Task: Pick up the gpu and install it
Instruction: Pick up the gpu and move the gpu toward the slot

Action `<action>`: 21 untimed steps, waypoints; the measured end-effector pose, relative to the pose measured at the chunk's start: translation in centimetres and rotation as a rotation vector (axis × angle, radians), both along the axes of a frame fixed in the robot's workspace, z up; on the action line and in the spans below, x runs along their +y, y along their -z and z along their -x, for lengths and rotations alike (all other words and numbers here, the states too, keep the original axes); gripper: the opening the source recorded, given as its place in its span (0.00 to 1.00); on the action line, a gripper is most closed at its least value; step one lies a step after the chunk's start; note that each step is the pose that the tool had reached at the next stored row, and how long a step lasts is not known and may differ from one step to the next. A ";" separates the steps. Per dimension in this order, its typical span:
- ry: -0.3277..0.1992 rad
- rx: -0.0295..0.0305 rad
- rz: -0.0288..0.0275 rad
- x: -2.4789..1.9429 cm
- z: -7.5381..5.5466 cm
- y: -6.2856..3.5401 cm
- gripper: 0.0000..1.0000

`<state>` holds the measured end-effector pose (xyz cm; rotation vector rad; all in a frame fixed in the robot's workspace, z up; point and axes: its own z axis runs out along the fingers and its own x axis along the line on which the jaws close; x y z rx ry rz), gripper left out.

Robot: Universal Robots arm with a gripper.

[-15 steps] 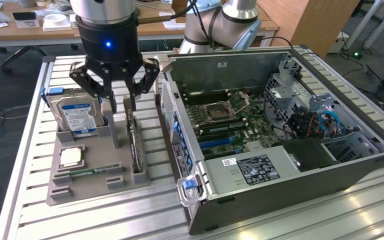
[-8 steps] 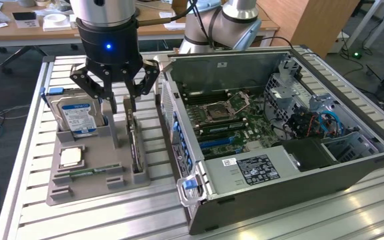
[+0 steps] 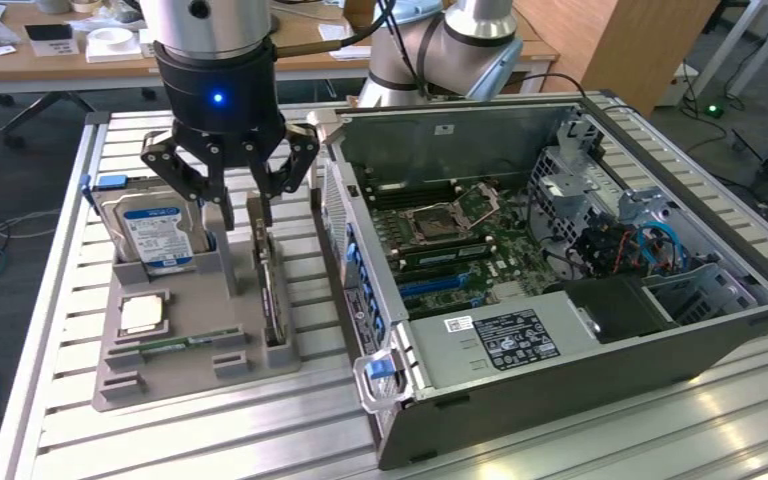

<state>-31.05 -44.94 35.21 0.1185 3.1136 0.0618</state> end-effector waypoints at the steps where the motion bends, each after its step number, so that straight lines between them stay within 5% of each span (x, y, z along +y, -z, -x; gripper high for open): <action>1: 0.000 0.0000 0.0000 0.00 0.0 0.04 0.42; 21: 0.000 0.0001 0.0001 0.00 0.0 0.61 0.42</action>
